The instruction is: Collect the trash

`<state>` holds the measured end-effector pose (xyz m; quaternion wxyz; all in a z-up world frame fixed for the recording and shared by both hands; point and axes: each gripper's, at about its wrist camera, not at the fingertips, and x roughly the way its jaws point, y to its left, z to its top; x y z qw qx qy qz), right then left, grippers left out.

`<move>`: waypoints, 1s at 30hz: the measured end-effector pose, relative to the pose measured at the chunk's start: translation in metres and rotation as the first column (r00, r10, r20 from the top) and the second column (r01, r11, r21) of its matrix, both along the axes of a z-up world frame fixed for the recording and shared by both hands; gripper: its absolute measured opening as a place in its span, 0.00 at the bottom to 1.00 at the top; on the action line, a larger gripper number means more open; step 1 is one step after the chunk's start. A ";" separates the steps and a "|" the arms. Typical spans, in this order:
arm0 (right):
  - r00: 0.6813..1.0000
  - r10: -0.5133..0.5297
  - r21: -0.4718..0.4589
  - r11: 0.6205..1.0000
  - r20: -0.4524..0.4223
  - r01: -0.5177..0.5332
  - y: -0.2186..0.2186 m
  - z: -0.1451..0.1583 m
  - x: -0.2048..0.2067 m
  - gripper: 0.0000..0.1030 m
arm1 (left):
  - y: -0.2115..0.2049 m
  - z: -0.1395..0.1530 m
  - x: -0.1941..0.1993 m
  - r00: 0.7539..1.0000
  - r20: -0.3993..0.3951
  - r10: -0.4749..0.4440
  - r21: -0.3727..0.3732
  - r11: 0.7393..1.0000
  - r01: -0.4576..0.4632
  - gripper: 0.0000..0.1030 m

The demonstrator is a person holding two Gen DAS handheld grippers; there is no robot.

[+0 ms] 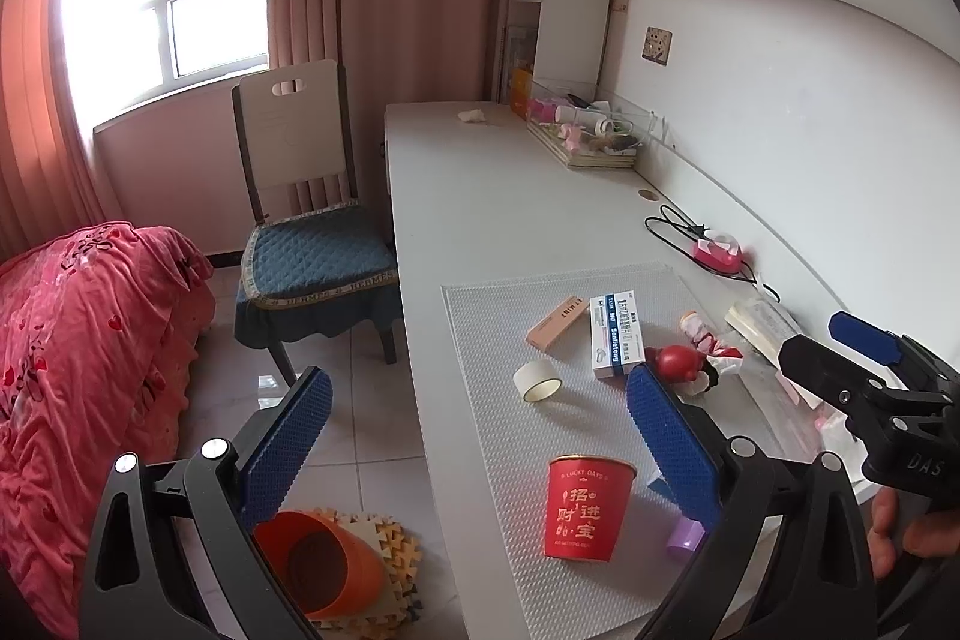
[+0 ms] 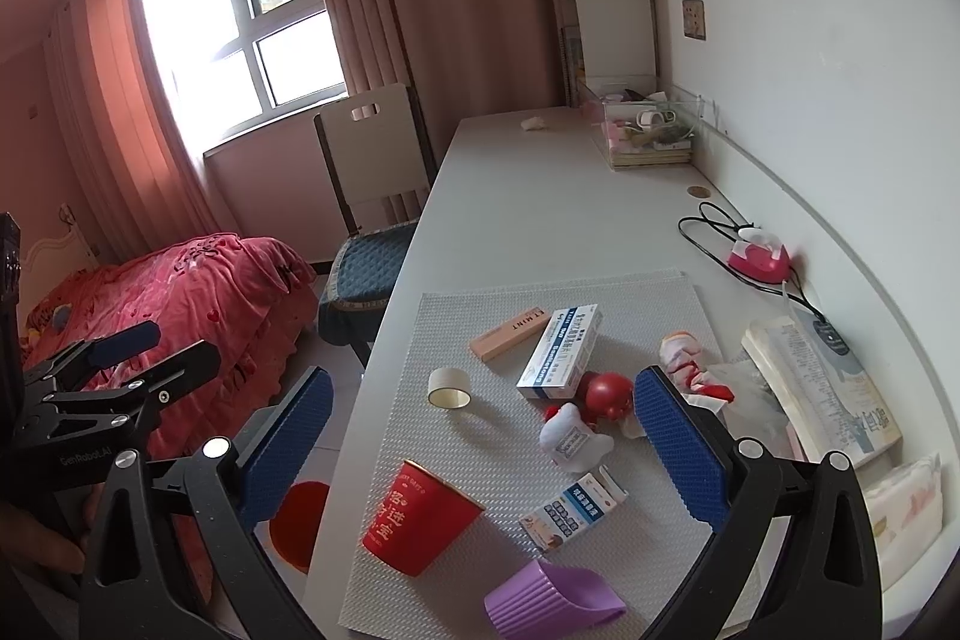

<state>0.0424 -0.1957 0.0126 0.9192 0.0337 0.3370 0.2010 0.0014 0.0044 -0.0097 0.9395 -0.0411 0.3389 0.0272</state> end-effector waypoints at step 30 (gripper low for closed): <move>1.000 0.007 0.006 1.000 -0.009 -0.007 0.002 -0.002 -0.002 0.95 | 0.002 -0.005 -0.005 0.999 -0.034 0.000 0.010 1.000 0.000 0.94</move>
